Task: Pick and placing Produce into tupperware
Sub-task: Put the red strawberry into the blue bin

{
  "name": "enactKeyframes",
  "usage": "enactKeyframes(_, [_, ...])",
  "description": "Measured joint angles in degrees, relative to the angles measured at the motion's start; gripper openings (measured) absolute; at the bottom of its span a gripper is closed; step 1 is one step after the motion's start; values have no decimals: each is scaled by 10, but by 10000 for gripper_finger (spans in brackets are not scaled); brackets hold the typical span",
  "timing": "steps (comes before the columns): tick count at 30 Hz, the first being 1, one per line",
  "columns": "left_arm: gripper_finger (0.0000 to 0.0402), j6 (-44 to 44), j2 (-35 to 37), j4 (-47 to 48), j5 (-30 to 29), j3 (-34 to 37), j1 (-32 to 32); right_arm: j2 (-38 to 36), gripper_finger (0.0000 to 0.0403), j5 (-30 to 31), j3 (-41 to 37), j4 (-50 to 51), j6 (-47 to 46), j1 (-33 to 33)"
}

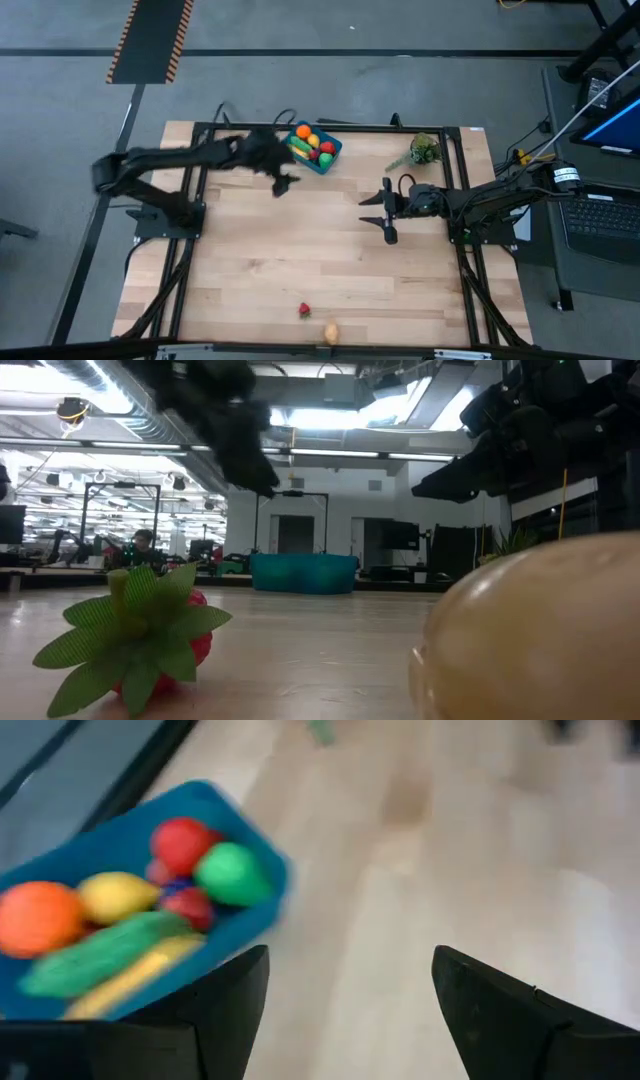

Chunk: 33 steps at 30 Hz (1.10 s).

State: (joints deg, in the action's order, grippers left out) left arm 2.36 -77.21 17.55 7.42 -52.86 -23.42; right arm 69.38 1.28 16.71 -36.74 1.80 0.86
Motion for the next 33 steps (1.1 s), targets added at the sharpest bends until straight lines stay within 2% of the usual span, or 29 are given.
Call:
enactKeyframes(6, [273,-50,171,-129,-12,179,67,0,210,0,0,-19,-3,0])
enactKeyframes(15, [273,-63,328,-198,-8,314,152,0,210,4,0,-30,-17,0])
enactKeyframes(23, [273,-65,379,-349,-10,428,188,0,210,6,0,-31,-15,0])
enactKeyframes(33, [273,-113,379,-346,-10,448,194,0,210,6,0,-31,-14,0])
